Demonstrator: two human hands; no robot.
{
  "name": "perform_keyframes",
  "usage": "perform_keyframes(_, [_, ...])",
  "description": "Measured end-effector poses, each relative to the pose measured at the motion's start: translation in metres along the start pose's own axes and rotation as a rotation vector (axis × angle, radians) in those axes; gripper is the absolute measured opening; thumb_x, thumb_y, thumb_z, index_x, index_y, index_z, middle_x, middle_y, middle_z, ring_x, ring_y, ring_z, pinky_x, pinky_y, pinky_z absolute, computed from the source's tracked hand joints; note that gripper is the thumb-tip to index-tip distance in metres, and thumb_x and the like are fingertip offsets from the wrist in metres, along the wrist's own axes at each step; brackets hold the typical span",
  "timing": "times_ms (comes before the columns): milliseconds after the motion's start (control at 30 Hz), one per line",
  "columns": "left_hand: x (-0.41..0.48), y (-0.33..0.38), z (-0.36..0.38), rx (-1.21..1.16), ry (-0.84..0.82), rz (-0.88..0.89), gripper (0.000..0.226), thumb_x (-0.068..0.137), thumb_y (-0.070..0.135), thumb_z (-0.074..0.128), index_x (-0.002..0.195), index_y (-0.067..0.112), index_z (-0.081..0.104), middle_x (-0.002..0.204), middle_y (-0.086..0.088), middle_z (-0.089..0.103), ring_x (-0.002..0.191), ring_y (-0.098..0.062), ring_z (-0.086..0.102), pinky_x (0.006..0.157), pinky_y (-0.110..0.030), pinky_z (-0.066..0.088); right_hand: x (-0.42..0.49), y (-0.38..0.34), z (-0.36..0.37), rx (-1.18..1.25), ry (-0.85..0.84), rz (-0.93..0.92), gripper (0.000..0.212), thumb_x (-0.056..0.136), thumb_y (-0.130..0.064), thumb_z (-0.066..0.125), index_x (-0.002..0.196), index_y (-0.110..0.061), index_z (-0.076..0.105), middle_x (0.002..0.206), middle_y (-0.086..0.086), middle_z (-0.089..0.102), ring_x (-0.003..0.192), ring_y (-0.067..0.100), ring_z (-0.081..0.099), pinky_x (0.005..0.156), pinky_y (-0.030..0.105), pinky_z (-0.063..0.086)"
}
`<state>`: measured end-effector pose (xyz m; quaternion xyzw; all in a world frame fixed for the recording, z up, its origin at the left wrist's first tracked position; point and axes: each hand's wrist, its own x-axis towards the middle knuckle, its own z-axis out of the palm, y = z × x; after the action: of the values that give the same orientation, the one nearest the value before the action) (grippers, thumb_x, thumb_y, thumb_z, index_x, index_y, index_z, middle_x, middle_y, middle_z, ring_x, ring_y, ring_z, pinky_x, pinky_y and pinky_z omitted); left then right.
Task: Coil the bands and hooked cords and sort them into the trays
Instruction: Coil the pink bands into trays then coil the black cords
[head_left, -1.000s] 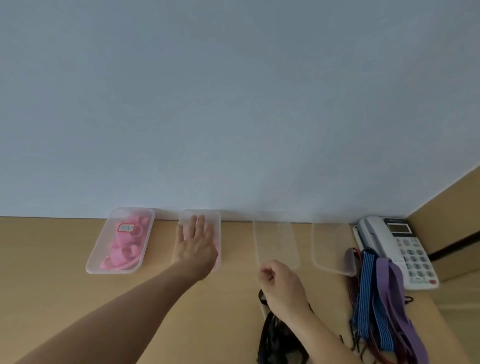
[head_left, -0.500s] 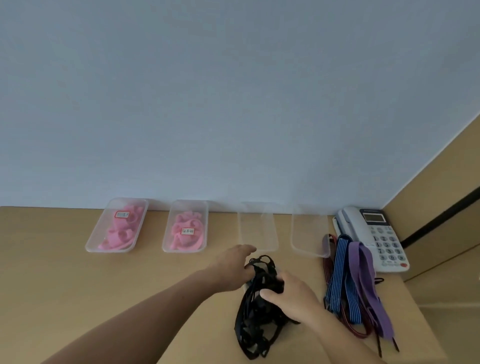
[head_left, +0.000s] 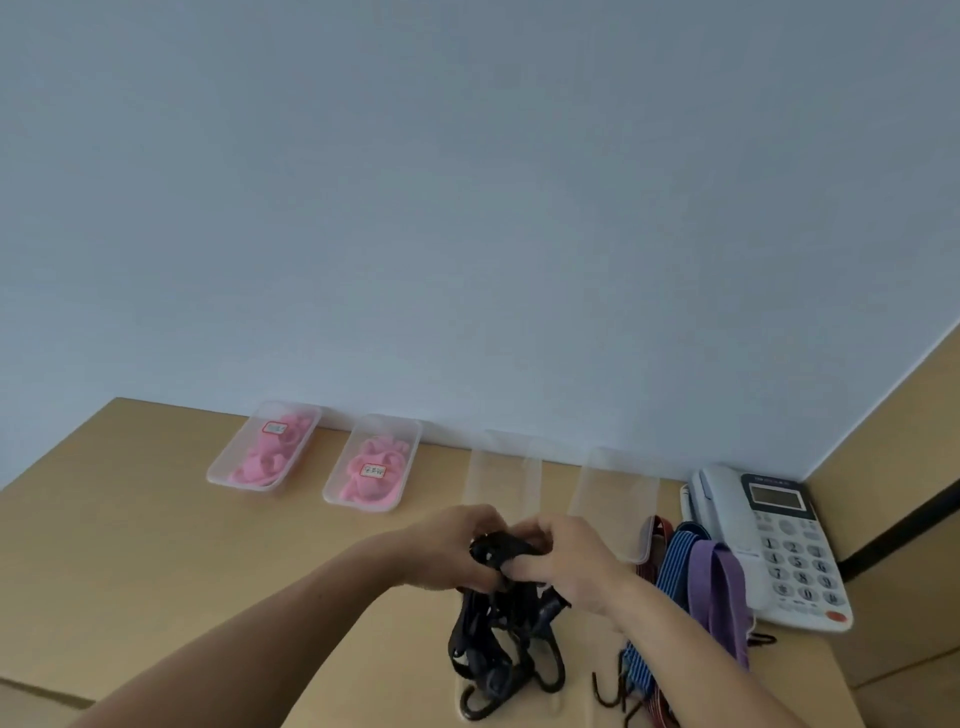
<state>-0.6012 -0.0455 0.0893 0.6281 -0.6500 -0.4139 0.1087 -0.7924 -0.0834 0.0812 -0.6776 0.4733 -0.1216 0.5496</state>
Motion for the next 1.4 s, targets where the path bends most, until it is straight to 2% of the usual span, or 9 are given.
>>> perform_keyframes(233, [-0.014,0.012,-0.012,-0.151,-0.002,-0.037,0.044,0.073,0.023,0.076,0.114,0.026,0.059,0.111,0.009,0.063,0.107,-0.014,0.06,0.083,-0.024,0.052,-0.006,-0.023,-0.027,0.072,-0.148,-0.105,0.054,0.077,0.007,0.07,0.123,-0.019,0.061,0.104,0.009,0.071,0.101,0.025,0.068,0.094,0.033,0.054])
perform_keyframes(433, [-0.015,0.035,-0.039,-0.316,0.043,0.031,0.009,0.088,0.022,0.064,0.091,0.014,0.065,0.072,0.004,0.065,0.083,-0.017,0.067,0.074,-0.027,0.044,-0.011,-0.068,-0.041,0.216,-0.087,-0.241,0.045,0.072,-0.009,0.076,0.114,-0.019,0.065,0.094,0.006,0.075,0.068,0.014,0.062,0.066,0.026,0.05])
perform_keyframes(533, [-0.019,0.052,-0.066,-0.608,0.078,0.112,0.01,0.085,0.02,0.058,0.087,0.012,0.063,0.062,0.0,0.054,0.077,-0.026,0.07,0.062,-0.023,0.048,-0.014,-0.084,-0.054,0.295,-0.024,-0.272,0.043,0.07,-0.019,0.078,0.112,-0.02,0.068,0.094,0.004,0.074,0.071,0.014,0.063,0.07,0.024,0.051])
perform_keyframes(700, [-0.016,0.06,-0.093,-0.597,0.156,0.138,0.024,0.081,0.021,0.052,0.098,0.007,0.062,0.071,-0.002,0.06,0.076,-0.024,0.068,0.077,-0.039,0.052,-0.018,-0.101,-0.063,0.262,-0.02,-0.242,0.023,0.083,-0.02,0.075,0.106,-0.016,0.071,0.089,0.011,0.075,0.079,0.021,0.069,0.077,0.031,0.056])
perform_keyframes(800, [-0.014,0.059,-0.094,-0.293,0.36,0.125,0.03,0.083,0.025,0.062,0.112,0.024,0.057,0.102,0.007,0.063,0.098,-0.011,0.061,0.088,-0.03,0.05,-0.018,-0.119,-0.061,0.413,0.185,-0.268,0.02,0.084,-0.021,0.076,0.103,-0.021,0.07,0.08,0.012,0.072,0.068,0.022,0.067,0.068,0.032,0.055])
perform_keyframes(900, [-0.027,0.065,-0.095,-0.312,0.506,0.226,0.033,0.073,0.04,0.062,0.102,0.024,0.06,0.096,0.007,0.068,0.095,-0.012,0.064,0.082,-0.027,0.051,-0.016,-0.136,-0.052,0.534,0.316,-0.247,0.004,0.084,-0.023,0.076,0.087,-0.02,0.075,0.077,0.013,0.07,0.066,0.024,0.068,0.062,0.032,0.056])
perform_keyframes(1100, [-0.051,0.081,-0.094,-0.314,-0.248,0.211,0.044,0.09,0.049,0.054,0.1,0.007,0.062,0.091,-0.007,0.076,0.076,-0.023,0.071,0.065,-0.028,0.051,-0.016,-0.146,-0.033,0.669,0.382,-0.184,0.024,0.085,-0.027,0.075,0.085,-0.003,0.071,0.07,0.014,0.067,0.063,0.029,0.069,0.06,0.034,0.057])
perform_keyframes(1267, [-0.058,0.083,-0.106,-0.627,-0.327,0.276,0.024,0.089,0.027,0.05,0.069,0.014,0.052,0.05,0.0,0.036,0.043,-0.021,0.047,0.052,-0.026,0.04,-0.019,-0.138,-0.035,0.282,0.463,-0.223,0.053,0.086,-0.062,0.053,0.083,-0.014,0.075,0.077,0.001,0.063,0.065,0.011,0.061,0.066,0.026,0.054])
perform_keyframes(1400, [-0.054,0.085,-0.123,-0.868,-0.454,0.323,0.042,0.093,0.039,0.046,0.059,0.018,0.03,0.051,0.004,0.021,0.039,-0.012,0.025,0.046,-0.02,0.024,-0.02,-0.132,-0.032,0.345,0.393,-0.422,0.068,0.087,-0.072,0.042,0.098,-0.012,0.07,0.106,0.012,0.066,0.104,0.021,0.062,0.098,0.036,0.048])
